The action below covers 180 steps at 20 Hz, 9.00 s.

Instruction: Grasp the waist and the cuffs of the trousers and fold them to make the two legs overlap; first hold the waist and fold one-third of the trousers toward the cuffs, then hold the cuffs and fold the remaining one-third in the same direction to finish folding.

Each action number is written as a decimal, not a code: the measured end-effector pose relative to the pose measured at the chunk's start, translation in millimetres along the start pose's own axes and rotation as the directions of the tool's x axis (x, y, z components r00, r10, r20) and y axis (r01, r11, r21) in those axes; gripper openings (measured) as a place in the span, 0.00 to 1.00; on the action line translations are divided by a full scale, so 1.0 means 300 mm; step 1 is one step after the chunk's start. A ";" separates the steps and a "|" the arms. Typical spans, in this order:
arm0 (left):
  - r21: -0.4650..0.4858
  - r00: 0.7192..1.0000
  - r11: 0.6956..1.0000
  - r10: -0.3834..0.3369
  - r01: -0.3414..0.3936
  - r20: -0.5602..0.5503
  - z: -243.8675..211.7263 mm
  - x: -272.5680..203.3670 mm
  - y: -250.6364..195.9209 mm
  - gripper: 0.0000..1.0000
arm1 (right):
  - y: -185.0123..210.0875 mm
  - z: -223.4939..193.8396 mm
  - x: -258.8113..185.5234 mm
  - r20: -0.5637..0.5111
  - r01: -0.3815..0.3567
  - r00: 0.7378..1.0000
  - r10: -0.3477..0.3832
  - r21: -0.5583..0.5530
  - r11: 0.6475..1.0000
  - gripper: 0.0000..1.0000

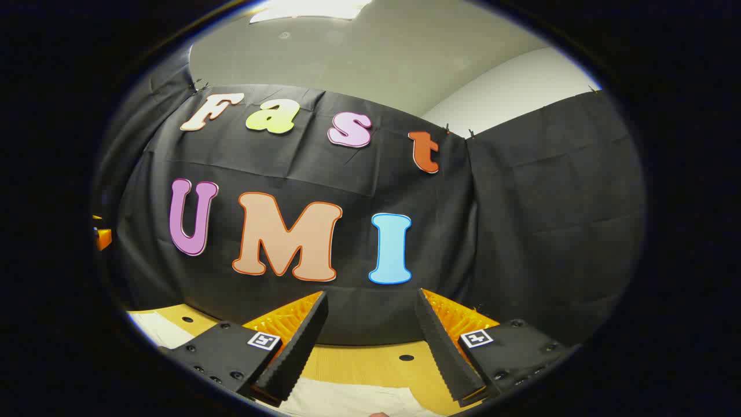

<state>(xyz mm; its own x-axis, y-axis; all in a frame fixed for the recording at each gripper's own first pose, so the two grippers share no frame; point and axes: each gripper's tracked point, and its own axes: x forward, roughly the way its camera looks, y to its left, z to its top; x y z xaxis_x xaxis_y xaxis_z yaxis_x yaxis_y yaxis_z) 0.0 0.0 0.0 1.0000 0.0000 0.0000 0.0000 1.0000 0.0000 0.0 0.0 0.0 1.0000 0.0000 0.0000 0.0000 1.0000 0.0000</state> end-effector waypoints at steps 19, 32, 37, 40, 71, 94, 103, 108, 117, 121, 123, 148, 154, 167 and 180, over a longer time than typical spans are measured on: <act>0.065 1.000 0.998 -0.008 0.009 -0.006 -0.017 0.005 0.021 0.94 | 0.049 -0.031 0.013 -0.019 -0.038 0.999 0.038 0.009 0.999 0.97; 0.484 0.976 0.855 -0.108 0.188 -0.189 -0.281 -0.149 0.167 0.95 | 0.117 -0.096 0.006 -0.050 -0.087 0.995 0.089 0.034 0.996 0.97; 0.631 0.921 0.685 -0.162 0.363 -0.354 -0.521 -0.287 0.174 0.96 | 0.133 -0.142 0.011 -0.070 -0.093 0.993 0.097 0.062 0.994 0.97; 0.647 0.873 0.611 -0.170 0.457 -0.457 -0.649 -0.359 0.211 0.96 | 0.132 -0.156 0.009 -0.078 -0.093 0.992 0.098 0.061 0.994 0.97; 0.453 0.455 0.046 -0.133 0.891 -0.881 -1.180 -0.729 0.354 0.88 | 0.054 -0.239 -0.033 -0.119 -0.069 0.991 0.062 -0.052 0.996 0.97; 0.367 0.368 0.023 -0.033 0.930 -0.929 -1.264 -0.678 0.339 0.03 | -0.117 -0.390 -0.115 -0.231 -0.115 0.972 0.054 -0.260 0.959 0.97; 0.349 0.351 0.056 -0.021 0.935 -0.936 -1.268 -0.676 0.338 0.00 | -0.272 -0.655 -0.292 -0.414 -0.347 0.901 0.126 -0.518 0.782 0.97; 0.363 0.364 0.053 -0.011 0.930 -0.931 -1.271 -0.676 0.335 0.00 | -0.301 -0.874 -0.458 -0.596 -0.534 0.786 0.167 -0.517 0.669 0.98; 0.383 0.384 0.050 -0.003 0.922 -0.923 -1.274 -0.675 0.335 0.00 | -0.297 -1.089 -0.656 -0.755 -0.750 0.624 0.201 -0.507 0.425 0.97; 0.396 0.396 0.035 -0.001 0.918 -0.918 -1.275 -0.678 0.336 0.00 | -0.320 -1.147 -0.740 -0.800 -0.805 0.569 0.189 -0.495 0.328 0.98; 0.397 0.398 0.034 0.000 0.917 -0.918 -1.275 -0.680 0.336 0.00 | -0.314 -1.172 -0.764 -0.813 -0.827 0.549 0.193 -0.494 0.269 0.97; 0.417 0.418 0.092 0.013 0.904 -0.909 -1.278 -0.682 0.331 0.00 | -0.245 -1.289 -0.738 -0.849 -0.869 0.494 0.186 -0.475 0.139 0.09; 0.486 0.490 0.168 0.024 0.858 -0.872 -1.203 -0.585 0.320 0.00 | -0.237 -1.134 -0.616 -0.777 -0.806 0.592 0.213 -0.565 0.178 0.08; 0.675 0.696 0.398 0.116 0.621 -0.708 -0.806 -0.324 0.265 0.00 | -0.176 -0.874 -0.242 -0.608 -0.645 0.759 0.231 -0.659 0.386 0.08; 0.649 0.767 0.545 0.017 0.531 -0.642 -0.796 0.097 0.162 0.00 | -0.056 -0.888 0.051 -0.575 -0.493 0.817 0.046 -0.655 0.573 0.05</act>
<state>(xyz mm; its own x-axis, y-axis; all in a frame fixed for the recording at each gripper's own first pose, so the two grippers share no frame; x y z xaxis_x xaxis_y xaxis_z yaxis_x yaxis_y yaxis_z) 29.0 48.7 -238.8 0.7665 0.0168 -0.6420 0.5313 0.5449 0.6487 15.4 -16.8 -266.4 0.8172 0.0462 -0.5745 -0.4930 0.5725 -0.6551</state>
